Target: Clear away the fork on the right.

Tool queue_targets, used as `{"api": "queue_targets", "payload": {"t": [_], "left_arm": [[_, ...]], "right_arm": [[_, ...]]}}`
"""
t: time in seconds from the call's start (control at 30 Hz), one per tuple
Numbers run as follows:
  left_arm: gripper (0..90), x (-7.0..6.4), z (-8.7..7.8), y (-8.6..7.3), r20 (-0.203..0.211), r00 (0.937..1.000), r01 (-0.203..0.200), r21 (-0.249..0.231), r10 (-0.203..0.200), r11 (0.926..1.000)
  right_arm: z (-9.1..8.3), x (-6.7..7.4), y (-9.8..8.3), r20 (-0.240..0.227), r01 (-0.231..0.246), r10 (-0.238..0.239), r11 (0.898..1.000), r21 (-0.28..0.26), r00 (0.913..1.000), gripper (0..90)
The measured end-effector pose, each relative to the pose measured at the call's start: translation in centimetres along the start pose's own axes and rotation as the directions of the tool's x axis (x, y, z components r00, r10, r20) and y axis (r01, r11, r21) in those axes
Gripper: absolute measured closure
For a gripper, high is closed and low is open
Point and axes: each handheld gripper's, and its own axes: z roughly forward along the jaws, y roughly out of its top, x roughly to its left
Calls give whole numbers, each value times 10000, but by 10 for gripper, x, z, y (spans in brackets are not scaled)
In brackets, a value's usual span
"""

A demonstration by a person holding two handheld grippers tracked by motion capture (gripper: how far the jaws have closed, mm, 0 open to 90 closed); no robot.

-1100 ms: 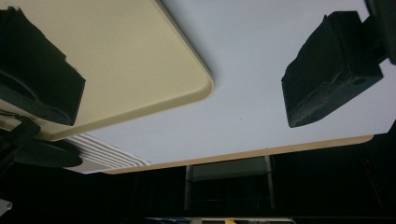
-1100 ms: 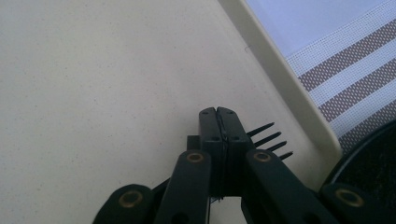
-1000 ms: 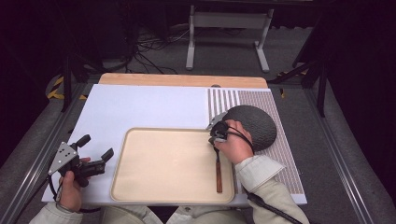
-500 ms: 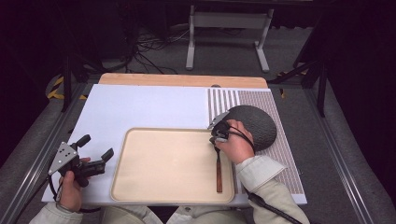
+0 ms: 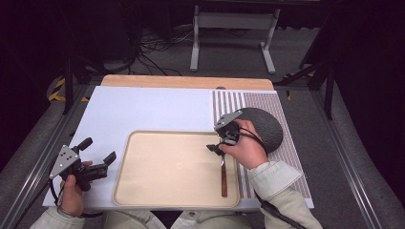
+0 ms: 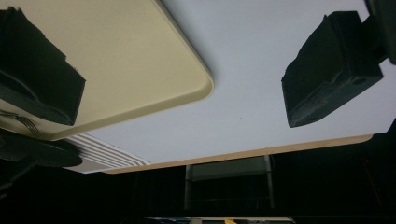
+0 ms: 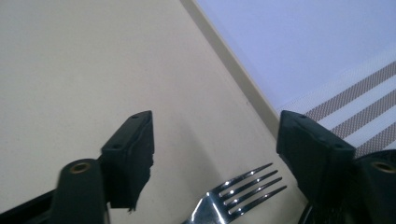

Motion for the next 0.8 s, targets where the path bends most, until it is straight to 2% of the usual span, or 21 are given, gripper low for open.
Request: {"api": "queue_targets", "payload": {"t": [0.13,0.27,0.5,0.67,0.8], "left_arm": [[0,0,0,0,-4,10000,1,-21,-1,10000],[1,0,0,0,2,10000,-1,-13,1,10000],[1,0,0,0,-6,10000,3,-16,-3,10000],[0,0,0,0,-5,10000,-12,-9,12,10000],[0,0,0,0,-13,10000,1,-14,-1,10000]], "right_arm": [[-6,2,1,20,22,-22,9994,-350,10000,207],[-15,4,3,142,271,-260,9964,-807,9996,163],[-31,6,3,240,338,-308,9902,-1354,9992,157],[-43,7,-3,286,212,-159,9807,-1944,9995,158],[-53,6,-13,310,15,68,9657,-2598,9995,155]]}}
